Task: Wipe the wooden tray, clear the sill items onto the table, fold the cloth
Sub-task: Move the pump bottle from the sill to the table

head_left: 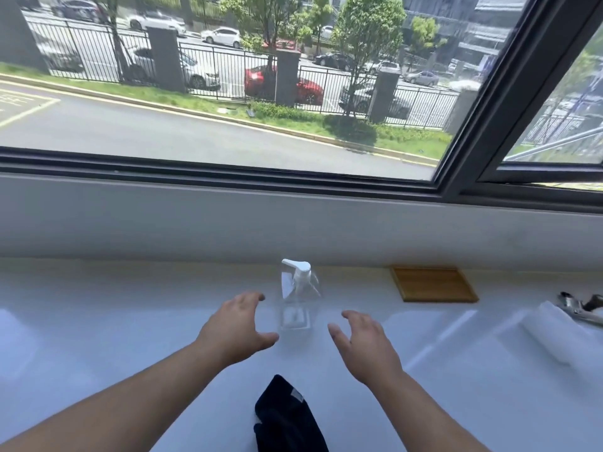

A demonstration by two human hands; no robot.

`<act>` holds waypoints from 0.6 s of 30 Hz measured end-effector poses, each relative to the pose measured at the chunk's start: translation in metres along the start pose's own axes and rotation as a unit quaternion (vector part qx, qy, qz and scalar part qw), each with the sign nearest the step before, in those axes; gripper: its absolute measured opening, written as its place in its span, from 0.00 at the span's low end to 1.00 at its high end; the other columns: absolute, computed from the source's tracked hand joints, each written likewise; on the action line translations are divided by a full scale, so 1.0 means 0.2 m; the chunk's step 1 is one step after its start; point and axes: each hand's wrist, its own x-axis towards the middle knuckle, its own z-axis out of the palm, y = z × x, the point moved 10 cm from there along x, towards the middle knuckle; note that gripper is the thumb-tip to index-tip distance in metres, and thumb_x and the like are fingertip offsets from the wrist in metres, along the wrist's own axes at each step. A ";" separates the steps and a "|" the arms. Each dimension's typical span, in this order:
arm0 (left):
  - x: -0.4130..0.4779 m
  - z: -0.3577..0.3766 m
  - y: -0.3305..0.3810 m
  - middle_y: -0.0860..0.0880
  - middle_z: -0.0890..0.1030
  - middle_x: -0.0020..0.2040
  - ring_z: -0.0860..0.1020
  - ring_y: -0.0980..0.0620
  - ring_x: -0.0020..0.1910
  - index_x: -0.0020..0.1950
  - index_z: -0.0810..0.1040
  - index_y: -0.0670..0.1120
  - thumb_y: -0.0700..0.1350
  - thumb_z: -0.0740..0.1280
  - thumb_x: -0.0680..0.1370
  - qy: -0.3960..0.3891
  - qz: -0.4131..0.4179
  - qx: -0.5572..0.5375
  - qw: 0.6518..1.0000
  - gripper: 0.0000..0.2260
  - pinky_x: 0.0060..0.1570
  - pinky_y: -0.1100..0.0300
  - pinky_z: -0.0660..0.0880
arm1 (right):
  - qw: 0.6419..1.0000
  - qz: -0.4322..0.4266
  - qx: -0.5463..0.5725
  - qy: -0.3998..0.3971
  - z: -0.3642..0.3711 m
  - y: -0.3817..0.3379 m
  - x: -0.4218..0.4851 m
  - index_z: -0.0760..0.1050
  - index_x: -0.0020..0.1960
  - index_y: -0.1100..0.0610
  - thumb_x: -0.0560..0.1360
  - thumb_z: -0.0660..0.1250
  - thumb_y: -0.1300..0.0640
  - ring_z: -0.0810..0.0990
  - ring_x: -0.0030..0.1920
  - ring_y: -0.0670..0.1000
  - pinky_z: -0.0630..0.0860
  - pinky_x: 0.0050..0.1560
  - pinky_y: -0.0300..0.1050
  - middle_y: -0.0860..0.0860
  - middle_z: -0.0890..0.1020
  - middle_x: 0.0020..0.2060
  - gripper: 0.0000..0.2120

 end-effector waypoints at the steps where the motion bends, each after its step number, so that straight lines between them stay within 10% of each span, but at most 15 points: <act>1: 0.03 0.00 0.00 0.55 0.67 0.79 0.67 0.51 0.75 0.80 0.63 0.56 0.66 0.72 0.71 0.001 -0.010 -0.007 1.000 0.41 0.65 0.52 0.72 | 1.000 0.002 0.005 -0.006 0.01 0.01 0.05 0.68 0.78 0.49 0.83 0.53 0.33 0.68 0.75 0.53 0.71 0.70 0.53 0.48 0.73 0.75 0.30; 7: 0.27 0.10 0.02 0.55 0.67 0.79 0.76 0.52 0.66 0.81 0.59 0.58 0.68 0.75 0.66 -0.021 -0.075 -0.074 0.994 0.48 0.53 0.55 0.76 | 0.986 0.053 0.143 -0.069 0.22 0.11 0.36 0.73 0.72 0.50 0.86 0.49 0.40 0.74 0.61 0.52 0.72 0.62 0.51 0.51 0.78 0.69 0.24; 12: 0.45 0.22 0.08 0.55 0.60 0.83 0.72 0.51 0.72 0.83 0.53 0.59 0.66 0.79 0.64 -0.022 -0.092 -0.091 0.991 0.54 0.58 0.52 0.79 | 0.903 0.188 0.355 -0.154 0.52 0.20 0.50 0.66 0.80 0.49 0.86 0.50 0.38 0.73 0.73 0.58 0.68 0.76 0.58 0.52 0.72 0.77 0.27; 18: 0.64 0.36 0.11 0.56 0.65 0.79 0.70 0.52 0.73 0.83 0.51 0.60 0.64 0.81 0.63 -0.007 -0.102 -0.141 0.985 0.56 0.61 0.54 0.75 | 0.827 0.251 0.460 -0.205 0.77 0.24 0.65 0.69 0.77 0.44 0.83 0.52 0.33 0.80 0.65 0.56 0.77 0.67 0.55 0.47 0.79 0.67 0.28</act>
